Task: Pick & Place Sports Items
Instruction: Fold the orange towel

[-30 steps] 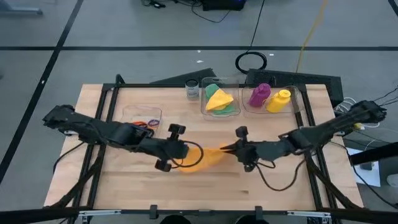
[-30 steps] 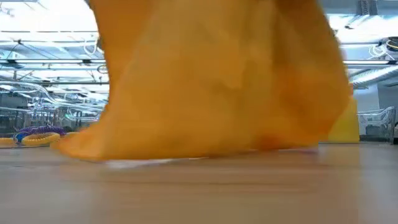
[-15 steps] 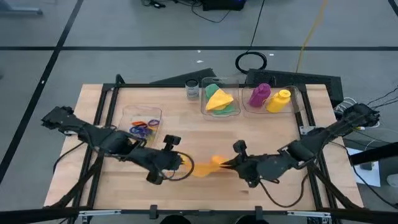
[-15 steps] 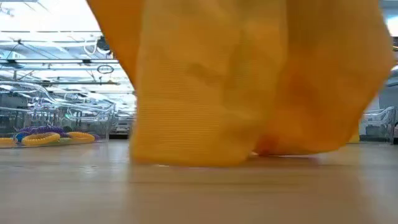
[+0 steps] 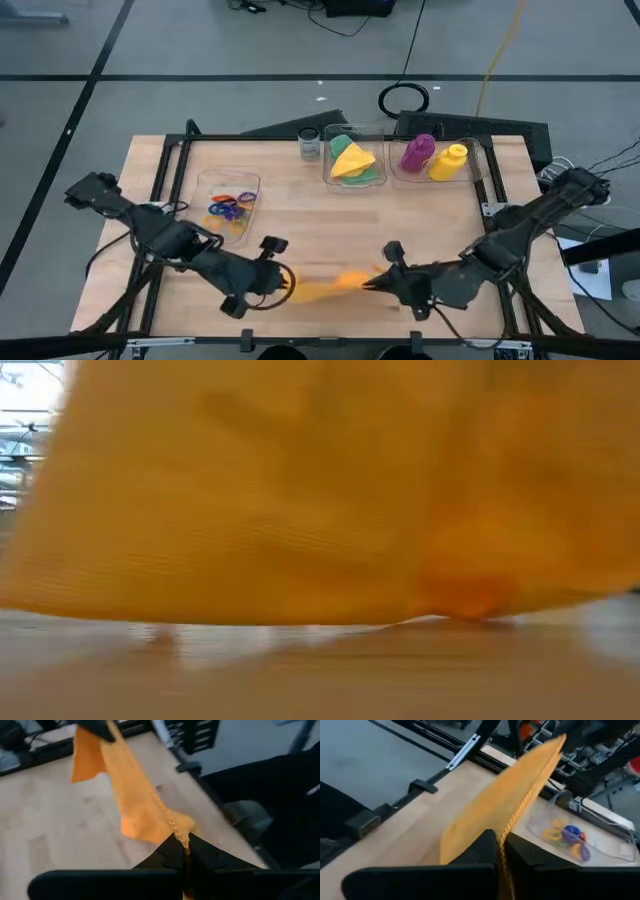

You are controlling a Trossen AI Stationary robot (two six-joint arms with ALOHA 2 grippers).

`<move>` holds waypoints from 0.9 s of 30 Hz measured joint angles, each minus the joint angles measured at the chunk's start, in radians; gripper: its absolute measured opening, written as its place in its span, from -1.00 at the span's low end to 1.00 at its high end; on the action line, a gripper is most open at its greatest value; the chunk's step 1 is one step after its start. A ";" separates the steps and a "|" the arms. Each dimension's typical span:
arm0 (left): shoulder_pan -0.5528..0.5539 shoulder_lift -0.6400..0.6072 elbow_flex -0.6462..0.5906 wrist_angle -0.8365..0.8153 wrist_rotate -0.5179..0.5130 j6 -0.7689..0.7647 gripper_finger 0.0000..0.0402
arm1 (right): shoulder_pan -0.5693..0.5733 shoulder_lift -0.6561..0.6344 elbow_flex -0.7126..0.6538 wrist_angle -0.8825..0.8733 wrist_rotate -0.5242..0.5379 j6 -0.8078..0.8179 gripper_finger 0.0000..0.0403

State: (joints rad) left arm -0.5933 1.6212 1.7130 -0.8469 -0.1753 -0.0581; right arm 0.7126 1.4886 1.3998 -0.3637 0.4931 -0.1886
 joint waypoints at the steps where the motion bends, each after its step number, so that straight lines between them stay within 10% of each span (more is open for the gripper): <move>1: -0.001 0.002 0.000 0.011 0.007 0.001 -1.00 | 0.001 0.006 0.000 0.000 -0.005 0.015 -1.00; 17: 0.053 0.093 0.000 -0.036 0.058 0.048 -1.00 | -0.066 0.073 0.000 -0.196 -0.077 0.186 -1.00; 27: 0.280 0.094 -0.079 -0.181 -0.008 0.049 -1.00 | -0.264 0.071 0.000 -0.363 -0.018 0.136 -1.00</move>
State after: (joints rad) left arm -0.3130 1.7153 1.6340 -1.0283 -0.1835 -0.0095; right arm 0.4488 1.5597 1.3998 -0.7266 0.4747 -0.0527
